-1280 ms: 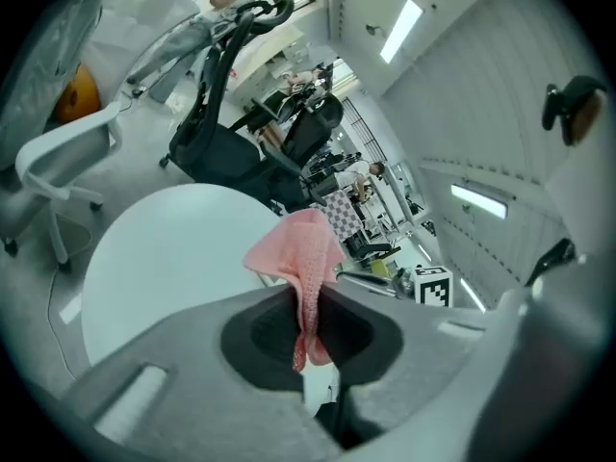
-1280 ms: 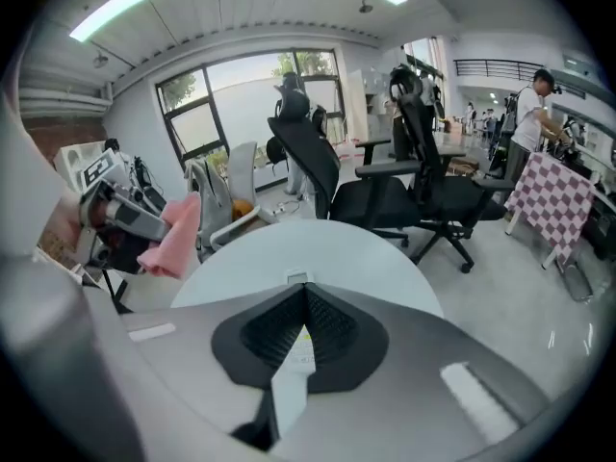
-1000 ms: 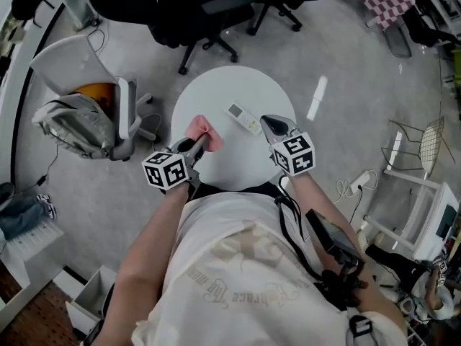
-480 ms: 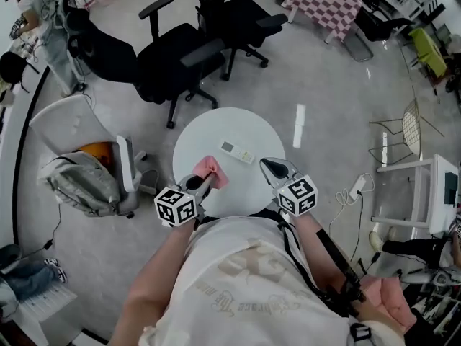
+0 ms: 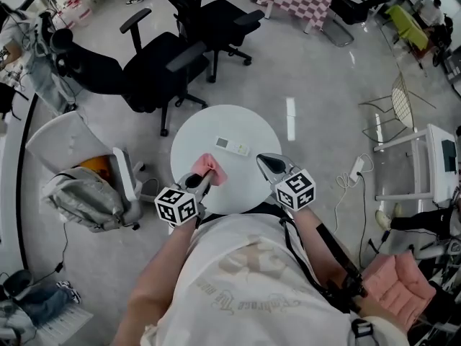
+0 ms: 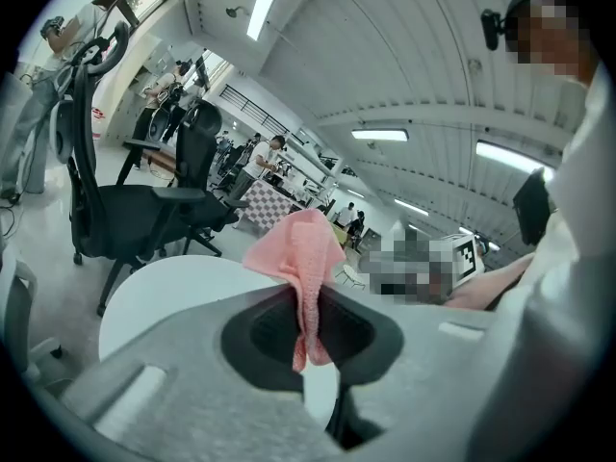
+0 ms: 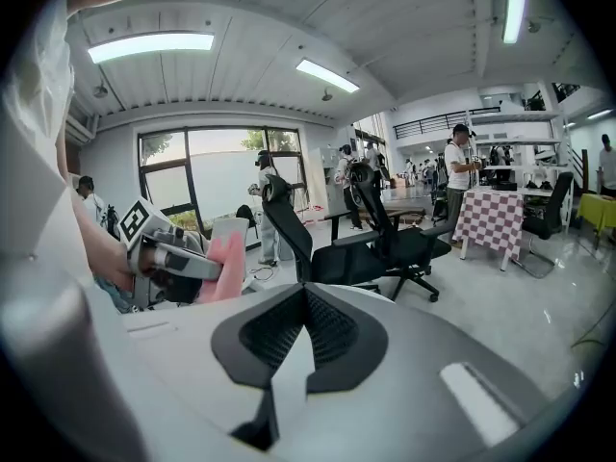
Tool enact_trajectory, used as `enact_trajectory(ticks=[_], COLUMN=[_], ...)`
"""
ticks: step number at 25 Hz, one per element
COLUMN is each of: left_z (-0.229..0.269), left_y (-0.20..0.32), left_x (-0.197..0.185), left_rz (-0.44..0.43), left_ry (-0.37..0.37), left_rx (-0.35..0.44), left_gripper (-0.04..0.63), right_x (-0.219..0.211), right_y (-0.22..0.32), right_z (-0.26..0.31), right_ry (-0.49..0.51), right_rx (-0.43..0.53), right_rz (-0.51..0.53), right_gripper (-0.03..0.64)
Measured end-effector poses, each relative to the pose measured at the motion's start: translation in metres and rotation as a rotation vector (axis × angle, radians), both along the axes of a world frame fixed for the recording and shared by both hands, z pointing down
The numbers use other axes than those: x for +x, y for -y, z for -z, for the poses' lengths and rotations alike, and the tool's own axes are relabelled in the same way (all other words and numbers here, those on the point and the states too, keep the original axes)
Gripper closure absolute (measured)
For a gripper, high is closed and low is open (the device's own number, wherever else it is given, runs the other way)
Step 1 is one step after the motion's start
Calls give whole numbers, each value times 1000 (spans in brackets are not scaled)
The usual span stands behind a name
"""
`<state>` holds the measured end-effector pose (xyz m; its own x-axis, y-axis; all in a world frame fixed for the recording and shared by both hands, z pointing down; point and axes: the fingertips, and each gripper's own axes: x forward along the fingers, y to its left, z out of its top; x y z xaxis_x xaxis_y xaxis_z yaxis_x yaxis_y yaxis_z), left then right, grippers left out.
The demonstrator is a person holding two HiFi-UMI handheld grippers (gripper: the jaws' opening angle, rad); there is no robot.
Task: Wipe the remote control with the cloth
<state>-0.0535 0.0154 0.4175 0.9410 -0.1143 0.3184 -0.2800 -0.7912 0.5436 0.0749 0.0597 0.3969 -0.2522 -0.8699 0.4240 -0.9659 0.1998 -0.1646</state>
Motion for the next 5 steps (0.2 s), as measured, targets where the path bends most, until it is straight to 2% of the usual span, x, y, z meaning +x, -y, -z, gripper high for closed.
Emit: enact_trajectory(ticks=[5], left_z=[1], left_y=[-6], left_x=[0], left_rz=[-14], left_ry=[6], left_rx=[5], left_gripper=[574], right_x=[-2], right_y=[-9], right_z=[-2], right_ry=[1], right_rx=[-5], right_rz=[-11], right_gripper=[609])
